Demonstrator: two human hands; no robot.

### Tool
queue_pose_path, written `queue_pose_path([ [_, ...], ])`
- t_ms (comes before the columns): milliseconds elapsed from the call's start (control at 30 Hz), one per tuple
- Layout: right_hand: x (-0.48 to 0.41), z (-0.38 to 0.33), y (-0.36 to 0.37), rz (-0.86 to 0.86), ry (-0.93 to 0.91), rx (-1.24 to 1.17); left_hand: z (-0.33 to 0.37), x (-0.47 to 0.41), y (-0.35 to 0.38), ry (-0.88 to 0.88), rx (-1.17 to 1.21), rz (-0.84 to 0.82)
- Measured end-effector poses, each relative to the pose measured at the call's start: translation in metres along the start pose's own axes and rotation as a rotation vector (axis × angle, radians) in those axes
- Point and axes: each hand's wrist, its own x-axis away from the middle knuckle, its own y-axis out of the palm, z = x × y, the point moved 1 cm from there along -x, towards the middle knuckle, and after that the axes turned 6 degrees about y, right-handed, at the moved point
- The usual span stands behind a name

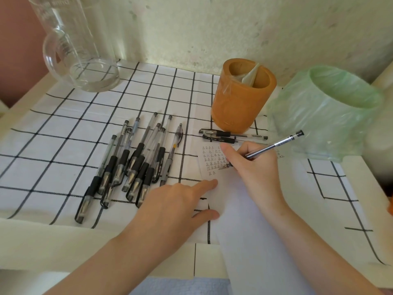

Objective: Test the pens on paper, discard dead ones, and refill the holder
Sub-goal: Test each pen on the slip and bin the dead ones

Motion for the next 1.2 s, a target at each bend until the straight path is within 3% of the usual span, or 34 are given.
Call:
queue_pose_path([
  [1200, -0.002, 0.012, 0.006, 0.037, -0.131, 0.084, -0.003, -0.002, 0.001, 0.007, -0.022, -0.020],
])
